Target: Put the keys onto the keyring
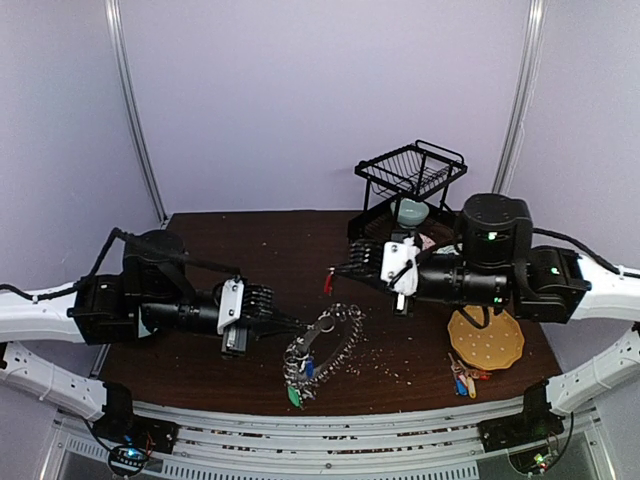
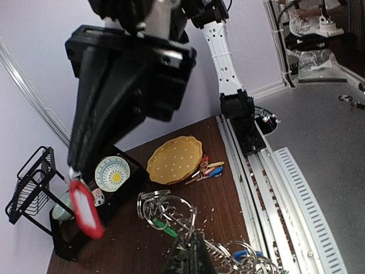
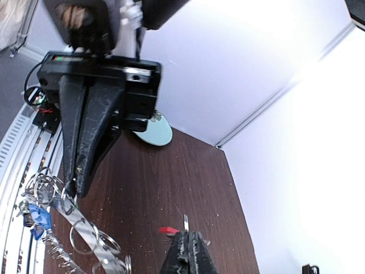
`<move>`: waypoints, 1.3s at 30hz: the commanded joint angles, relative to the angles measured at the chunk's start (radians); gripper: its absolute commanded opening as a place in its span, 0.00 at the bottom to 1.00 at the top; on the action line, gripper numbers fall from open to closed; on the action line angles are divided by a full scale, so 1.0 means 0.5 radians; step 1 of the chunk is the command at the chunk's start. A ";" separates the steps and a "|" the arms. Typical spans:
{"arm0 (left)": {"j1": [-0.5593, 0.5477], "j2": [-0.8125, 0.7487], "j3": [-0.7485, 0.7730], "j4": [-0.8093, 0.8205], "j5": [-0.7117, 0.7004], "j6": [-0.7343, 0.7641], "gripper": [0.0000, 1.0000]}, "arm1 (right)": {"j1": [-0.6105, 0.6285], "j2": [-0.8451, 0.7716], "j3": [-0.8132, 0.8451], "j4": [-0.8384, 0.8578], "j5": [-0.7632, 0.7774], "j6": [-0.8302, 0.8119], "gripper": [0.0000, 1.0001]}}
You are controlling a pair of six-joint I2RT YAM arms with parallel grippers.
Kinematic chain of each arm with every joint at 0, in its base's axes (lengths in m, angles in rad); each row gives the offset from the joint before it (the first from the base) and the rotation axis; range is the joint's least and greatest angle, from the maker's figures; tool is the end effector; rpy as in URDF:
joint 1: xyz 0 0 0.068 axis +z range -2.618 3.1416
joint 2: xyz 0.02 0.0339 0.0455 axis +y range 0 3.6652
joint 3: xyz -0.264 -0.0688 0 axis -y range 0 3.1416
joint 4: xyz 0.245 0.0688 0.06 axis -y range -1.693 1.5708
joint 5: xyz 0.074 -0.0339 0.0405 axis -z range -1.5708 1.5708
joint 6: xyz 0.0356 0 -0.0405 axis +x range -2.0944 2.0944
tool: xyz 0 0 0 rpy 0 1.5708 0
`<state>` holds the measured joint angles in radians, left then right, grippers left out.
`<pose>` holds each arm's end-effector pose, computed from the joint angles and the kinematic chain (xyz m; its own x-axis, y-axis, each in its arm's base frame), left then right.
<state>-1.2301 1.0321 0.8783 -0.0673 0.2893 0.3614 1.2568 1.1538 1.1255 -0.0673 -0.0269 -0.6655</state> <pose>0.0711 -0.2309 0.3382 0.2838 0.2138 -0.9348 0.9579 -0.0189 0.2865 0.0821 0.2559 0.3975 0.5690 -0.2463 -0.7846 -0.7726 0.1668 -0.6126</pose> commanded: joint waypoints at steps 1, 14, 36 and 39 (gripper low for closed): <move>0.009 0.005 -0.035 0.513 0.130 -0.381 0.00 | 0.004 0.076 0.108 0.105 -0.232 -0.415 0.00; 0.009 0.041 -0.072 0.598 0.167 -0.530 0.00 | -0.134 0.071 0.205 -0.348 -0.826 -0.528 0.00; 0.009 0.049 -0.078 0.635 0.098 -0.525 0.00 | -0.084 0.122 0.244 -0.389 -0.820 -0.481 0.00; 0.009 0.045 -0.079 0.634 0.102 -0.522 0.00 | -0.086 0.115 0.242 -0.391 -0.796 -0.450 0.00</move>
<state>-1.2301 1.0622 0.8242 0.1486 0.3439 0.1032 1.2068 1.2171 1.2114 -0.2615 -0.4149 -0.9268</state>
